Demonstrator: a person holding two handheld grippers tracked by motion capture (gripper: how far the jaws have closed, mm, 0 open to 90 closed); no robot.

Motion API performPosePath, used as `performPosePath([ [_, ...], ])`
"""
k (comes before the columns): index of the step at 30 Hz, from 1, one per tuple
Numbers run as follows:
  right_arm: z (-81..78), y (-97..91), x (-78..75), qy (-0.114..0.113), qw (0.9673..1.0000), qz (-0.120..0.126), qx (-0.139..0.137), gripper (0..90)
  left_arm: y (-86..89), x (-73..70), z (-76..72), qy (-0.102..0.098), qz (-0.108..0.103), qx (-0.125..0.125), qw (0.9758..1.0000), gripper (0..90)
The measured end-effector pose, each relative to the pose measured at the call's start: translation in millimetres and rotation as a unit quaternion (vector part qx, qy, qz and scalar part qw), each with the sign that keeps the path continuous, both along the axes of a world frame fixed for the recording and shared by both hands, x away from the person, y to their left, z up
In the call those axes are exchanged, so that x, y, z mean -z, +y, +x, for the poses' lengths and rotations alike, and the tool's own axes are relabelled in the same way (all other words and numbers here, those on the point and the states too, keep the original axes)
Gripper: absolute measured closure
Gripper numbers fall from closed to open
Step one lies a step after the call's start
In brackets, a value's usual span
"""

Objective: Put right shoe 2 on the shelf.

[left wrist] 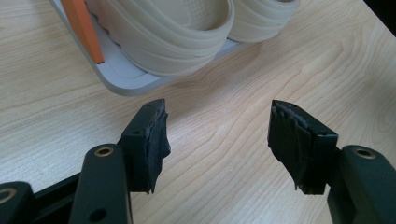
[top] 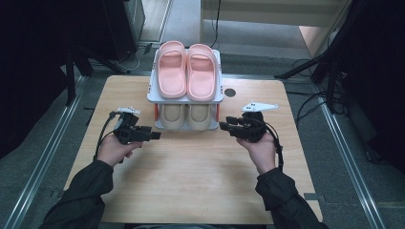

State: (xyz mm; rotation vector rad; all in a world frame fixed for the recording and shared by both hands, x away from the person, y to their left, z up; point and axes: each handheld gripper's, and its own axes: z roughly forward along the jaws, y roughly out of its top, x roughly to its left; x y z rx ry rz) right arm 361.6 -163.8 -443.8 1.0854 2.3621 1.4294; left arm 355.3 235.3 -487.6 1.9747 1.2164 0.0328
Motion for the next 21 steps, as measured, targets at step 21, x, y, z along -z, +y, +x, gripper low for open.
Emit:
performPosePath([
  [21, -23.2, 4.5, 42.5, 0.012, 0.9992, -0.021, -0.032, 42.5, -16.8, 2.6, -3.0, -0.005, -0.001, 0.013, 0.9999, 31.0],
])
